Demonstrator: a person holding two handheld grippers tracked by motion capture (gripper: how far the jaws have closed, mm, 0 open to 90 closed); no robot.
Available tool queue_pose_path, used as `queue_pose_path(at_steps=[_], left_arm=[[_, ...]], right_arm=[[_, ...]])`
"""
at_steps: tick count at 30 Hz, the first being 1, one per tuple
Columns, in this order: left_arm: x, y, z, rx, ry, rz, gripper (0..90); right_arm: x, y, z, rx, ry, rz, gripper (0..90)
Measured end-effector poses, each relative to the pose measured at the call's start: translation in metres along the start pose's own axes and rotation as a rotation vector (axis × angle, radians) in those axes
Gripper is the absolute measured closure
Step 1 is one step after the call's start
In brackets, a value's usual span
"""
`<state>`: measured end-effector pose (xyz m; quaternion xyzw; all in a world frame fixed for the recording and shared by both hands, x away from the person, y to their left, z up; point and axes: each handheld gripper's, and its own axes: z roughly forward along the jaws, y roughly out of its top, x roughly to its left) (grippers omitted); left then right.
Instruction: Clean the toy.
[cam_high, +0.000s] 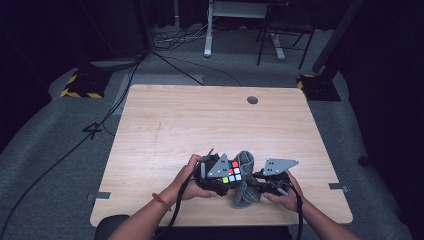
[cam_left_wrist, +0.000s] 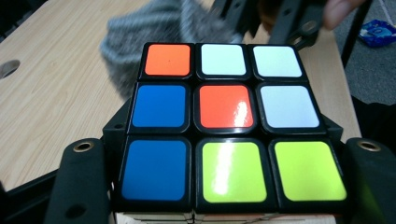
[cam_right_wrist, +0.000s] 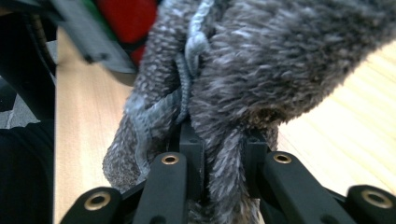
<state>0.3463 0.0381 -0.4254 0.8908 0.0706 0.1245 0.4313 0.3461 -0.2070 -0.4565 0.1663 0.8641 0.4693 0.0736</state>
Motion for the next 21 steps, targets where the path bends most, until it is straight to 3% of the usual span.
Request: queue_pose_path(at_steps=[5, 7, 11, 16, 21], left_arm=[[-0.001, -0.002, 0.005, 0.024, -0.007, 0.001, 33.0], [-0.003, -0.002, 0.008, 0.045, -0.006, 0.019, 33.0], [-0.007, -0.002, 0.014, 0.094, 0.008, 0.048, 33.1], [-0.006, -0.003, 0.017, 0.105, 0.001, 0.034, 32.4], [-0.009, -0.004, 0.022, 0.136, 0.006, 0.055, 33.0]], right_arm=[[0.001, 0.008, -0.012, -0.064, -0.001, -0.008, 76.9], [0.001, 0.010, -0.015, -0.081, -0.009, -0.013, 76.9], [0.002, 0.012, -0.017, -0.087, -0.014, -0.021, 76.9], [0.004, 0.014, -0.016, -0.081, -0.020, -0.019, 77.0], [0.009, 0.019, -0.014, -0.079, -0.013, -0.043, 77.0]])
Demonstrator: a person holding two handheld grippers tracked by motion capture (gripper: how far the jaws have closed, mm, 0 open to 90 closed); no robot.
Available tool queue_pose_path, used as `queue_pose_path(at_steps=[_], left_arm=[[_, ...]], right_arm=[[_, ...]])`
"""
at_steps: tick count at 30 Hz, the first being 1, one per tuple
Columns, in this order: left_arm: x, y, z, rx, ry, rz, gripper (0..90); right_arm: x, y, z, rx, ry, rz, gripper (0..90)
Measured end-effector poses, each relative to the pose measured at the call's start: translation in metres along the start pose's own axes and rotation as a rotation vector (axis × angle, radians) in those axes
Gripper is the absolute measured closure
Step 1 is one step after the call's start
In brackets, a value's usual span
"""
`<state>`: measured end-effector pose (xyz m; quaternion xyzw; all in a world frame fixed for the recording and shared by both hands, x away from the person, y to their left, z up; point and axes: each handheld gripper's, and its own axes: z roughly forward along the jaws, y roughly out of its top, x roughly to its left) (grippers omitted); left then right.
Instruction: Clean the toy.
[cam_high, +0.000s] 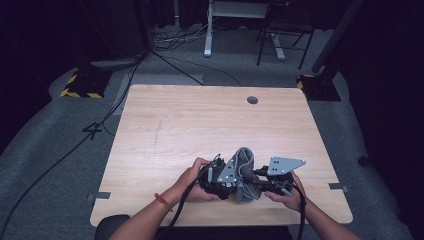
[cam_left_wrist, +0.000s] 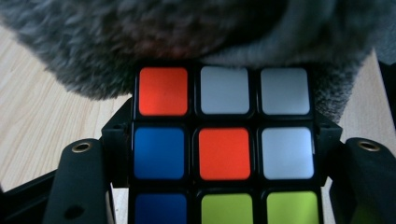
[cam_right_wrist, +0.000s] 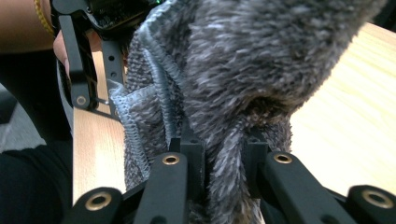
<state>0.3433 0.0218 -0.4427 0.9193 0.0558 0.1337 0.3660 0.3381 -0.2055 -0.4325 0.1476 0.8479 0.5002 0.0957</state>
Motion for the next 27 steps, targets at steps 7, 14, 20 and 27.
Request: queue_pose_path(at_steps=[7, 14, 20, 27], left_arm=[[0.002, 0.001, -0.009, -0.042, 0.015, -0.010, 33.3], [0.004, 0.003, -0.020, -0.096, 0.020, -0.005, 33.4], [0.003, 0.001, -0.018, -0.096, 0.014, -0.005, 33.3], [-0.002, 0.002, -0.005, -0.011, 0.033, 0.026, 33.2]], right_arm=[[-0.009, -0.005, 0.002, 0.017, -0.007, 0.031, 76.8], [-0.019, -0.024, 0.012, 0.124, 0.008, 0.075, 76.6], [-0.016, -0.021, 0.012, 0.111, 0.026, 0.075, 76.6], [-0.007, -0.003, 0.001, 0.027, 0.007, 0.024, 76.6]])
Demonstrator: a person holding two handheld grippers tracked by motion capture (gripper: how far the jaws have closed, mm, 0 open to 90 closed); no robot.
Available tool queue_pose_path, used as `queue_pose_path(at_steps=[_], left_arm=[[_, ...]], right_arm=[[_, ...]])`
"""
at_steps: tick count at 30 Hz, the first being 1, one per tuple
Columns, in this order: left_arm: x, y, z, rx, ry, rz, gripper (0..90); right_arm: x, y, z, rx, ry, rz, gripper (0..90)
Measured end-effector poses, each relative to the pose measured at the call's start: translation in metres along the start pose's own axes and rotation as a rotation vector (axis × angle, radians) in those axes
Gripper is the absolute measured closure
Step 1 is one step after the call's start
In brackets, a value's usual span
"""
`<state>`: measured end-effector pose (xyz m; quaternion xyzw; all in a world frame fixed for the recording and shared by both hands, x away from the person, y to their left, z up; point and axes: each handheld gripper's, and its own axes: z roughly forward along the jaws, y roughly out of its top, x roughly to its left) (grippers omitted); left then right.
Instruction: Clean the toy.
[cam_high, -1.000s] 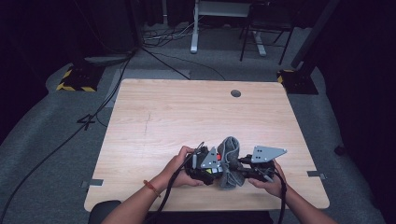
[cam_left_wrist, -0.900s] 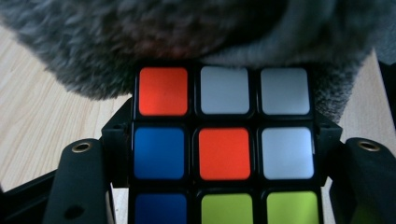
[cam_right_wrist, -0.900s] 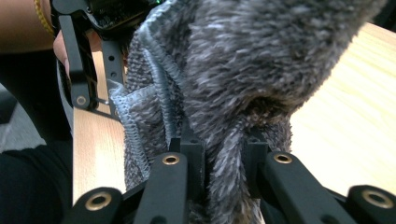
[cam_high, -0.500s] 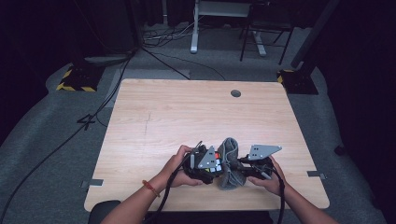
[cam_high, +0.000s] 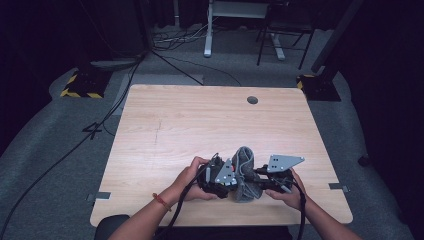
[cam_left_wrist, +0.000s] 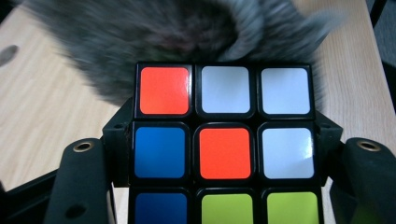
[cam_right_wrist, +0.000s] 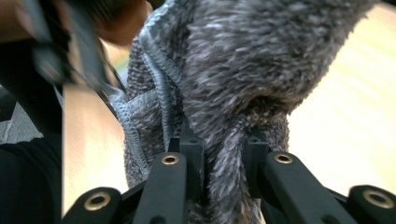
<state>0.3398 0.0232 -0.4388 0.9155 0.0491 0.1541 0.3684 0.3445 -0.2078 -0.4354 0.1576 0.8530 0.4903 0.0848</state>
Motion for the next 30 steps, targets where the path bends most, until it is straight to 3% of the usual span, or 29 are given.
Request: queue_pose_path(at_steps=[2, 5, 8, 12, 18, 22, 26, 30], left_arm=[[0.000, 0.000, 0.001, 0.003, 0.002, -0.003, 33.1], [0.000, 0.000, -0.001, -0.012, -0.008, -0.007, 33.2], [0.000, 0.000, -0.003, -0.032, -0.023, -0.017, 33.2], [0.002, 0.000, -0.009, -0.077, -0.033, -0.026, 33.2], [0.003, 0.002, -0.017, -0.119, -0.026, -0.026, 33.2], [0.004, 0.001, -0.019, -0.144, -0.032, -0.034, 33.2], [0.004, 0.002, -0.018, -0.137, -0.024, -0.031, 33.1], [0.006, 0.000, -0.018, -0.149, -0.035, -0.043, 32.7]], right_arm=[[0.006, 0.005, 0.000, 0.000, -0.019, -0.024, 76.7], [0.002, 0.005, 0.000, -0.016, -0.009, -0.002, 76.8], [-0.001, 0.004, 0.003, 0.010, -0.041, -0.012, 76.8], [-0.011, -0.005, 0.008, 0.051, -0.048, 0.035, 76.8], [-0.013, -0.016, 0.014, 0.097, -0.024, 0.049, 76.7], [-0.012, -0.015, 0.014, 0.088, 0.001, 0.058, 76.6], [-0.012, -0.017, 0.015, 0.088, 0.036, 0.080, 76.6], [-0.011, -0.016, 0.012, 0.044, 0.066, 0.084, 76.7]])
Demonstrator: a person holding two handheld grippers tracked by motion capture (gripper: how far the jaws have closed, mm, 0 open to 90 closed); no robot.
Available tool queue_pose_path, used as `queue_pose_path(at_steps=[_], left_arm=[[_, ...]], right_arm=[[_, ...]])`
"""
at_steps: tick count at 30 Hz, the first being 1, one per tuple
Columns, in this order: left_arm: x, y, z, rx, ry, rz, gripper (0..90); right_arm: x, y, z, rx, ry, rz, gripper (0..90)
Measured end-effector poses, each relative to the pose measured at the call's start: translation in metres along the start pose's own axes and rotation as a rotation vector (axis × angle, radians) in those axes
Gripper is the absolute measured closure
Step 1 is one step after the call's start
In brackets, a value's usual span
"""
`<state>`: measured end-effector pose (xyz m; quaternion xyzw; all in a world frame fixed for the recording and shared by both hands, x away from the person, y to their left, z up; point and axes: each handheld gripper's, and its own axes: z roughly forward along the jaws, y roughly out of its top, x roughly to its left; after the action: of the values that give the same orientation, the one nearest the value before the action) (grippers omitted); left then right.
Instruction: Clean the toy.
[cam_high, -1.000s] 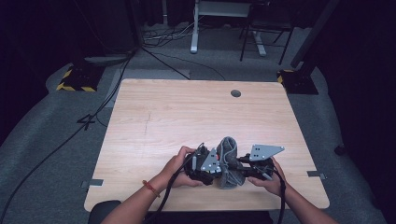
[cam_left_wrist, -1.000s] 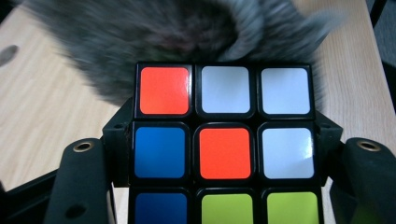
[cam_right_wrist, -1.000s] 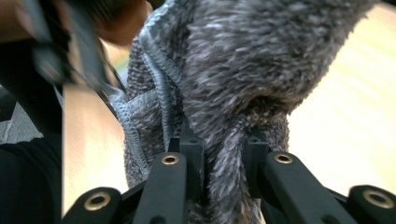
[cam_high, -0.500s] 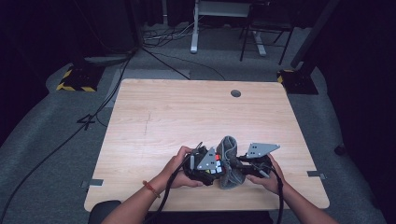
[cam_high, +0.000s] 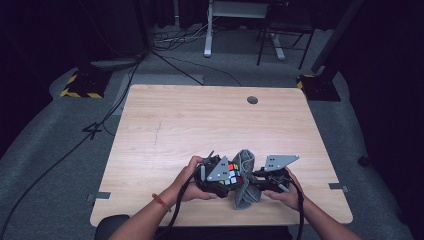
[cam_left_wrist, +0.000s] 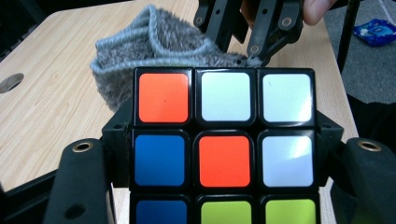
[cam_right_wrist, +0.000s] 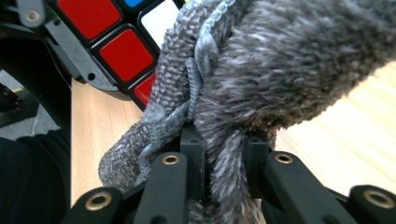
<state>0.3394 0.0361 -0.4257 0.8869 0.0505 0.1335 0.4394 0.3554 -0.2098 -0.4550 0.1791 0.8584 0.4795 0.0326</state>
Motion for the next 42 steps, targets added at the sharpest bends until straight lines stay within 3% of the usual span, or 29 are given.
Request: queue_pose_path(at_steps=[3, 15, 19, 23, 27, 31, 37, 42], left_arm=[[-0.002, -0.002, 0.004, 0.043, 0.012, 0.017, 32.2], [-0.001, -0.001, 0.007, 0.065, 0.017, 0.011, 32.6], [-0.001, 0.001, 0.005, 0.039, 0.003, 0.008, 32.8], [-0.002, 0.005, 0.000, 0.008, 0.009, 0.006, 32.9], [0.000, 0.002, 0.001, 0.023, 0.008, 0.007, 32.9], [0.001, -0.001, 0.004, 0.060, 0.013, 0.013, 32.8], [-0.002, 0.001, 0.007, 0.046, 0.009, 0.013, 32.9], [-0.008, 0.008, 0.003, 0.007, -0.003, 0.028, 32.9]], right_arm=[[0.001, 0.002, -0.005, -0.041, 0.018, 0.000, 76.7], [0.005, 0.010, -0.017, -0.082, -0.017, -0.033, 76.6], [0.003, 0.011, -0.015, -0.062, -0.032, -0.038, 76.6], [0.000, 0.002, 0.001, 0.007, -0.018, -0.026, 76.6], [0.005, -0.002, 0.010, 0.047, -0.001, -0.038, 76.6], [0.006, 0.000, 0.002, 0.007, 0.000, -0.039, 76.6], [0.004, 0.009, -0.015, -0.071, -0.029, -0.046, 76.5], [0.002, 0.002, -0.005, -0.014, -0.028, -0.029, 76.6]])
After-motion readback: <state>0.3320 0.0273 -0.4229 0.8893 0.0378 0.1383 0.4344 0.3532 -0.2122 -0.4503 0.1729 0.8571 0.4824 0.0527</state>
